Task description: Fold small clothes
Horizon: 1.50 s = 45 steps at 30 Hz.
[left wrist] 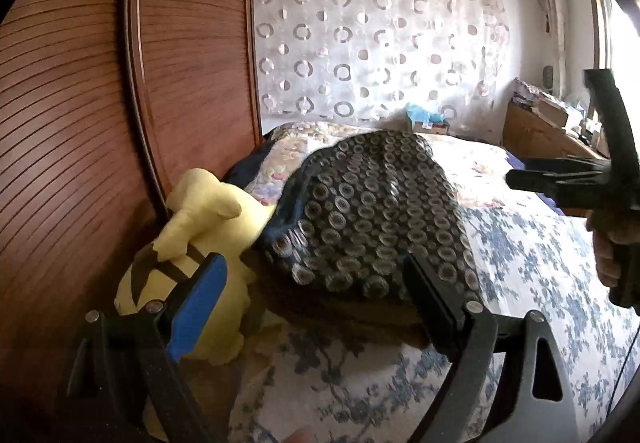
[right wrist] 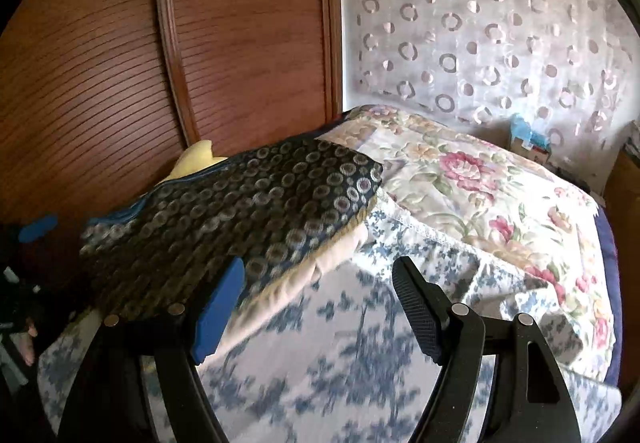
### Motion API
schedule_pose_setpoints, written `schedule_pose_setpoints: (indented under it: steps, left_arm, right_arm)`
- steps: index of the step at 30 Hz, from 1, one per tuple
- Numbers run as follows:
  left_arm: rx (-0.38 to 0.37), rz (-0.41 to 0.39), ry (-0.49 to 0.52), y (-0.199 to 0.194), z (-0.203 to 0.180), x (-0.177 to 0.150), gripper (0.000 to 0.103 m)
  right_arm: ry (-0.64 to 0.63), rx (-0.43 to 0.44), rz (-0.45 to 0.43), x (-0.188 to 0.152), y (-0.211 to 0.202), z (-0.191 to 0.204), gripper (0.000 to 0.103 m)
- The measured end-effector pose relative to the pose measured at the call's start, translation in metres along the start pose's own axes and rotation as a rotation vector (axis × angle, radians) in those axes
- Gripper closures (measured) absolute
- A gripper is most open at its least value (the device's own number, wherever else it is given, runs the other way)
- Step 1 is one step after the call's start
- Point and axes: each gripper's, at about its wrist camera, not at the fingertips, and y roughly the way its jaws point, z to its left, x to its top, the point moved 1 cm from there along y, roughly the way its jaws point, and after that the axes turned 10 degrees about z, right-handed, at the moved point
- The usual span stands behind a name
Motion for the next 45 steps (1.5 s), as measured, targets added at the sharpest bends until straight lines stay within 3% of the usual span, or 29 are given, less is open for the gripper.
schedule_pose_setpoints:
  steps: [11, 22, 34, 45]
  left_arm:
    - [-0.094, -0.005, 0.074, -0.016, -0.052, -0.03, 0.013]
    - [-0.192, -0.054, 0.161, -0.05, -0.111, -0.029, 0.013]
    - [-0.25, -0.111, 0.208, -0.1, -0.147, -0.023, 0.013]
    - [-0.247, -0.185, 0.205, -0.135, -0.149, -0.006, 0.013]
  right_arm:
    - [0.066, -0.09, -0.03, -0.079, -0.067, 0.014, 0.023]
    - [0.171, -0.218, -0.103, -0.145, -0.133, 0.029, 0.019]
    - [0.298, -0.318, -0.224, -0.18, -0.191, 0.04, 0.017]
    - [0.316, -0.374, -0.326, -0.195, -0.21, 0.056, 0.017]
